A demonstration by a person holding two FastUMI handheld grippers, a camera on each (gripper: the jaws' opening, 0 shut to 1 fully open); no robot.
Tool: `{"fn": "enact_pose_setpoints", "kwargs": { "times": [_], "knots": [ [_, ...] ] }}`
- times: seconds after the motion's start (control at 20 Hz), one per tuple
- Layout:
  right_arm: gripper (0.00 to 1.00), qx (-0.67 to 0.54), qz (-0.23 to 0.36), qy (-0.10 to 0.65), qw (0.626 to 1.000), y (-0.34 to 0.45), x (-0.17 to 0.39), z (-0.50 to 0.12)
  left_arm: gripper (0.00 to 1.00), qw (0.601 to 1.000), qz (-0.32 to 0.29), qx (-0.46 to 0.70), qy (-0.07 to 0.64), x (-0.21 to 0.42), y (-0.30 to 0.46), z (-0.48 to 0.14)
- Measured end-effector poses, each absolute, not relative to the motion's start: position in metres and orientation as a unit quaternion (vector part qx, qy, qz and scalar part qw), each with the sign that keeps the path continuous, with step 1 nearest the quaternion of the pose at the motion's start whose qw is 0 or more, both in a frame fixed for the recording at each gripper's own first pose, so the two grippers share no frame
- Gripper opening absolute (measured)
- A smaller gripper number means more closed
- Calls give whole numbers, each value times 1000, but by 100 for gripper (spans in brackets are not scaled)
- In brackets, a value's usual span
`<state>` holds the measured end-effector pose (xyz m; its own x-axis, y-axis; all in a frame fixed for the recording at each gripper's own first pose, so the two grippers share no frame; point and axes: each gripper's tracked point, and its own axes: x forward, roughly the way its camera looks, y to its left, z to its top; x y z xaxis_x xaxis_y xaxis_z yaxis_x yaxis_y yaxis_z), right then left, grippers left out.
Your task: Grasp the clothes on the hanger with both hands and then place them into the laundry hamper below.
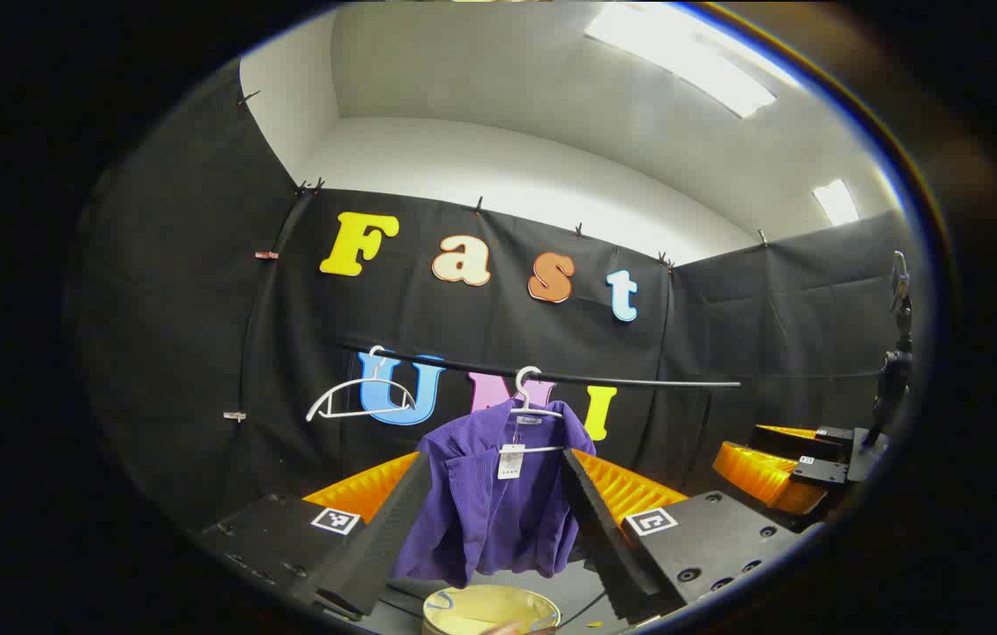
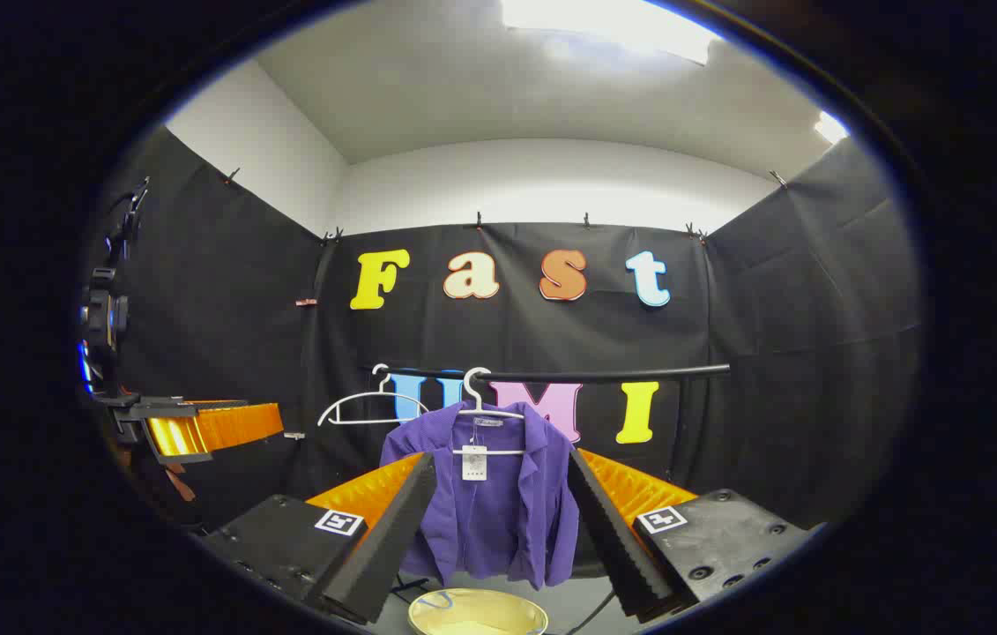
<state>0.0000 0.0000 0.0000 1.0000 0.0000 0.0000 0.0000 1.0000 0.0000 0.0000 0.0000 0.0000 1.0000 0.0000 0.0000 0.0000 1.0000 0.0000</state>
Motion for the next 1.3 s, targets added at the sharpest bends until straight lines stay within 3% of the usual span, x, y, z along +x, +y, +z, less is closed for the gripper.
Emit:
{"fn": "enact_pose_setpoints", "kwargs": {
  "times": [0.1,0.85,1.3],
  "knots": [
    [96,-4,-4,0,1000,-1,-2,0,94,1000,-2,-1,-6,0,-1,1],
    [96,-19,-23,4,1000,12,-22,7,93,1000,-24,-14,-6,-15,8,5],
    [96,-31,-64,5,997,34,-43,11,93,997,-73,-3,-17,-26,14,11]
  ]
}}
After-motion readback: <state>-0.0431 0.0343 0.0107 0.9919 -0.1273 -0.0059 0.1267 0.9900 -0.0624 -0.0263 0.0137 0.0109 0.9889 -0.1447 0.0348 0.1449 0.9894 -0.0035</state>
